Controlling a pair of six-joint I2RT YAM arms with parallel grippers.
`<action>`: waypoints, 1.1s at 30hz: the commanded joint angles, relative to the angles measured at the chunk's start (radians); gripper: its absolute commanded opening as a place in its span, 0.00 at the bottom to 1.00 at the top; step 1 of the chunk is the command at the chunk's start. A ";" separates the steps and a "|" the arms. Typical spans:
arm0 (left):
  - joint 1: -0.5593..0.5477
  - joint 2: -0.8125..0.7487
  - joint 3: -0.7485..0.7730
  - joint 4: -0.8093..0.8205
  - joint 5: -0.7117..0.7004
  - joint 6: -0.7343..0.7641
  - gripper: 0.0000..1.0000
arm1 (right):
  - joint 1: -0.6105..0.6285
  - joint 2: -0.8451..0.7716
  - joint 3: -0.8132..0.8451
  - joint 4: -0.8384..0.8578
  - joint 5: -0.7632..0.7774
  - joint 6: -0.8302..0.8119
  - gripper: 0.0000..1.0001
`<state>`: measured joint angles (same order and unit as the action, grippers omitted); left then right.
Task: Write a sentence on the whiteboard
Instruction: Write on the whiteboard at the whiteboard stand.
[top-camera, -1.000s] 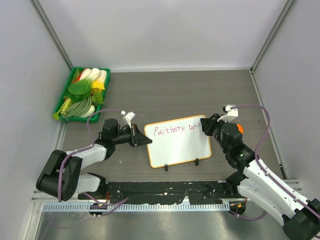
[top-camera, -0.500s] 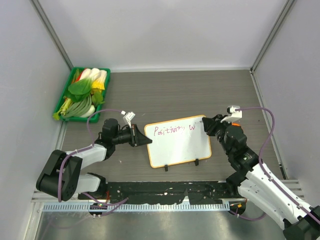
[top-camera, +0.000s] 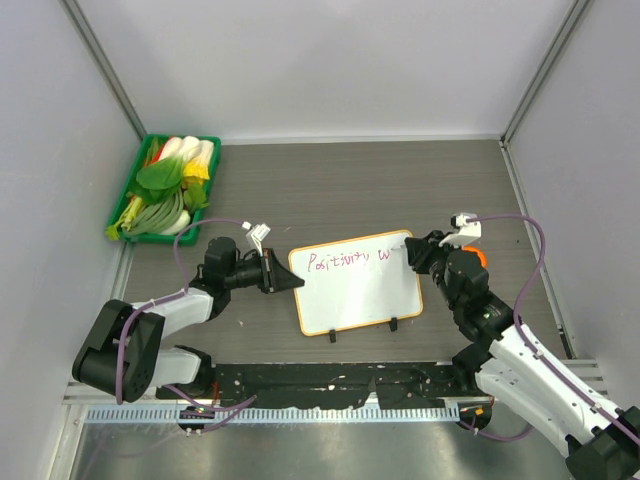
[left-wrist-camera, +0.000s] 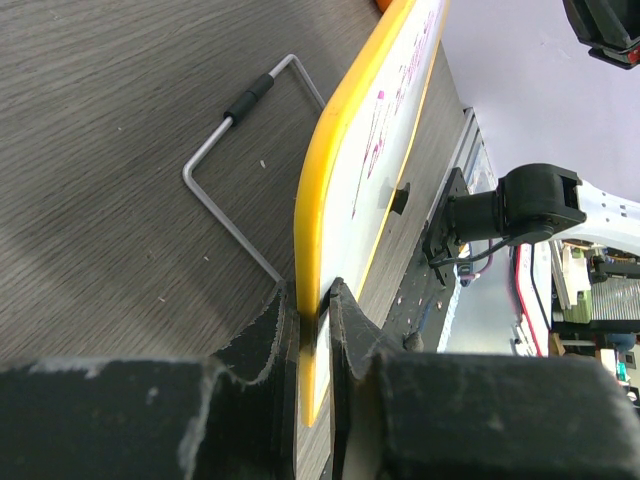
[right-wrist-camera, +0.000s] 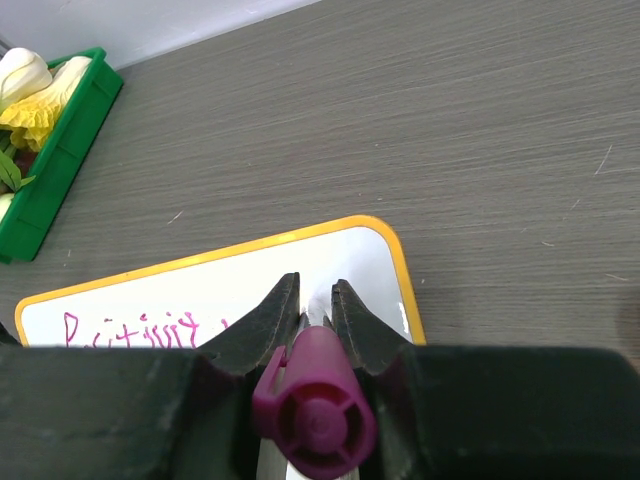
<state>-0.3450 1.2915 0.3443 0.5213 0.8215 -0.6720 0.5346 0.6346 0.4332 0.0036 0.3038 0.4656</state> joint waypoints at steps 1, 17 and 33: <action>0.000 0.012 -0.001 -0.069 -0.097 0.071 0.00 | -0.001 -0.003 -0.011 0.009 0.031 -0.016 0.01; 0.000 0.012 0.001 -0.070 -0.097 0.071 0.00 | -0.001 -0.088 -0.062 -0.091 -0.012 0.015 0.01; -0.002 0.008 -0.002 -0.072 -0.099 0.072 0.00 | -0.001 -0.036 0.048 0.039 0.012 0.001 0.01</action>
<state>-0.3450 1.2915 0.3443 0.5213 0.8215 -0.6720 0.5346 0.5747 0.4271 -0.0456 0.2878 0.4770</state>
